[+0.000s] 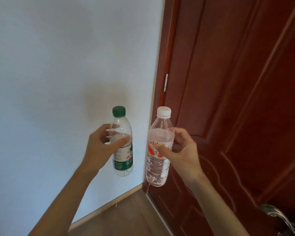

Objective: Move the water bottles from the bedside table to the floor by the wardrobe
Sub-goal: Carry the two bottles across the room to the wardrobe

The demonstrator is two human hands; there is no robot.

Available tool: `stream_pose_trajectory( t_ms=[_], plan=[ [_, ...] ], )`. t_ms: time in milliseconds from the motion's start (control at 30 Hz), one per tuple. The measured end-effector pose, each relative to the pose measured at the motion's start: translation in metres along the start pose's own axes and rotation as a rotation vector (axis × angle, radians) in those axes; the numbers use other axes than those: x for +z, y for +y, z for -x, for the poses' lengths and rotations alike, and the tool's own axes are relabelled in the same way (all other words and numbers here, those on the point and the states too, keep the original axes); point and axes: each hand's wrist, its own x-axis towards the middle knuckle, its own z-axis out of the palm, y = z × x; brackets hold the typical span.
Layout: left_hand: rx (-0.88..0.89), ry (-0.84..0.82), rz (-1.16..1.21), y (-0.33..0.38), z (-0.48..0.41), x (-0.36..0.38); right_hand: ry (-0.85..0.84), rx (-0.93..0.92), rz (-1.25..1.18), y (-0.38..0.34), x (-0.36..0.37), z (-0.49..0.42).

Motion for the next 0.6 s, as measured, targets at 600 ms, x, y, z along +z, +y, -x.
stream_pose_trajectory(
  t_ms=[600],
  plan=[
    [-0.039, 0.363, -0.120, -0.060, -0.123, -0.148, -0.491, -0.038, 0.003, 0.052, 0.188, -0.166]
  ],
)
